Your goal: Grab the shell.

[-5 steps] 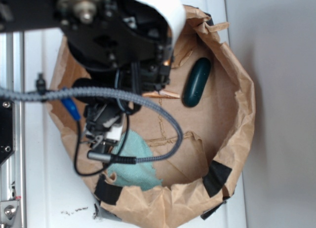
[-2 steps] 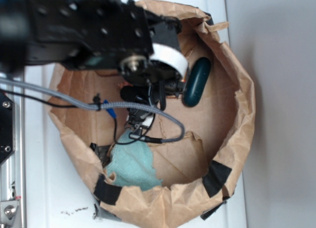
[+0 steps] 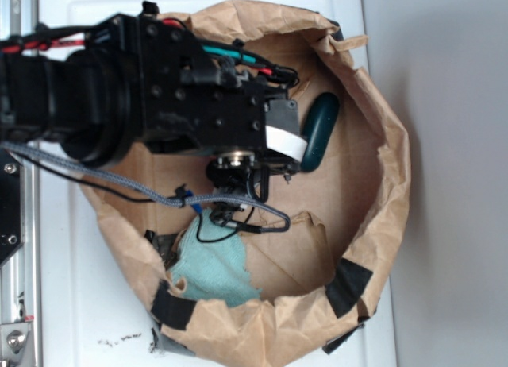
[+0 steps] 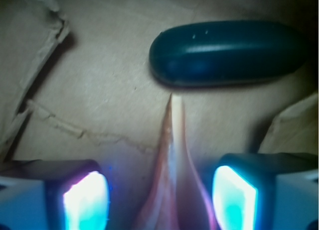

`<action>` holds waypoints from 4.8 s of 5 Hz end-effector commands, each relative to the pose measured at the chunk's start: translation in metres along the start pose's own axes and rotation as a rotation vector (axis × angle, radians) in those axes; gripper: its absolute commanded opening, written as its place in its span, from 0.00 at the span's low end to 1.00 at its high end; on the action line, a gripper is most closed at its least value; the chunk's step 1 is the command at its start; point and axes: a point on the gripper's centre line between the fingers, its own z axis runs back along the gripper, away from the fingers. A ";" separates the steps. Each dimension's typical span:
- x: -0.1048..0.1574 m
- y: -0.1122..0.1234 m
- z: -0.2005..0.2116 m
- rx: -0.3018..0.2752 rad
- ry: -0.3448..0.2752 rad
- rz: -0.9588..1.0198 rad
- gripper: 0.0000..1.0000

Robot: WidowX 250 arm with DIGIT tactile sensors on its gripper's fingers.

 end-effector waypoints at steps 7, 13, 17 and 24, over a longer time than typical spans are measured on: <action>-0.025 0.010 0.094 -0.114 -0.086 0.011 1.00; -0.019 0.012 0.048 -0.090 -0.234 0.007 1.00; -0.030 -0.010 -0.006 0.043 -0.225 -0.085 0.72; -0.023 0.007 0.111 -0.170 -0.282 0.045 0.00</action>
